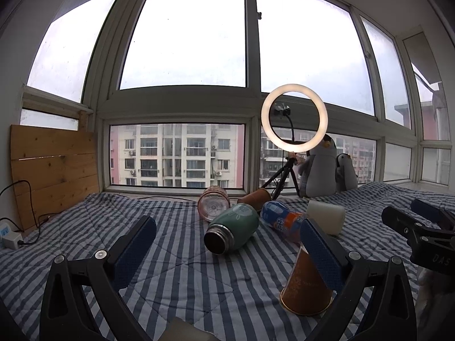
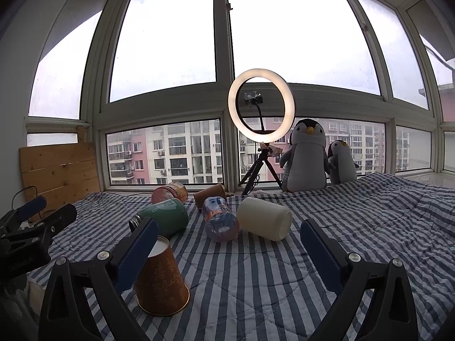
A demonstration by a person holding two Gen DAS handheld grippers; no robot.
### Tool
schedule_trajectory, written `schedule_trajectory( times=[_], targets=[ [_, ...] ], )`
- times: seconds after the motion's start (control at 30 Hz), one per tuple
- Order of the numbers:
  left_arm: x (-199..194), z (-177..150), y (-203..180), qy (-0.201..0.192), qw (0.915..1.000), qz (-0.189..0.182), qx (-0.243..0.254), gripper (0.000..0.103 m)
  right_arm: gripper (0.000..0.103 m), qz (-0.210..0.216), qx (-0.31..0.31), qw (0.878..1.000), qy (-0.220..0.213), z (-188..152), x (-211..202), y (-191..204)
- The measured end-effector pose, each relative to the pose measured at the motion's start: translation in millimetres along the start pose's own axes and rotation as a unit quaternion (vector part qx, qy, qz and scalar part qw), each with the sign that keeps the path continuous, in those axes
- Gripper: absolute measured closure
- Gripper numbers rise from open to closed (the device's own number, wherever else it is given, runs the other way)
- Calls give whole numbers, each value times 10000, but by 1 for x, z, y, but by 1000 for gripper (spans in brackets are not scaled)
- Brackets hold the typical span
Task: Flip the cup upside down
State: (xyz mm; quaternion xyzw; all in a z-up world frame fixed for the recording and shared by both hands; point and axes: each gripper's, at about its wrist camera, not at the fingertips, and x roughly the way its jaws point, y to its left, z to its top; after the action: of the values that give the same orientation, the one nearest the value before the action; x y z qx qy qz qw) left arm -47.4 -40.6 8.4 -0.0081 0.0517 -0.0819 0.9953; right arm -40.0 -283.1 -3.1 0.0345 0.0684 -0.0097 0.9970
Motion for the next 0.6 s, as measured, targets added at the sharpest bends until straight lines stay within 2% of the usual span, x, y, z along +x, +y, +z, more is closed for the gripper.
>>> schedule_trajectory(
  times=[0.6],
  targets=[
    [1,0,0,21,10000,-2,16,1,4,19,-16,10000,13,1,0,0]
  ],
)
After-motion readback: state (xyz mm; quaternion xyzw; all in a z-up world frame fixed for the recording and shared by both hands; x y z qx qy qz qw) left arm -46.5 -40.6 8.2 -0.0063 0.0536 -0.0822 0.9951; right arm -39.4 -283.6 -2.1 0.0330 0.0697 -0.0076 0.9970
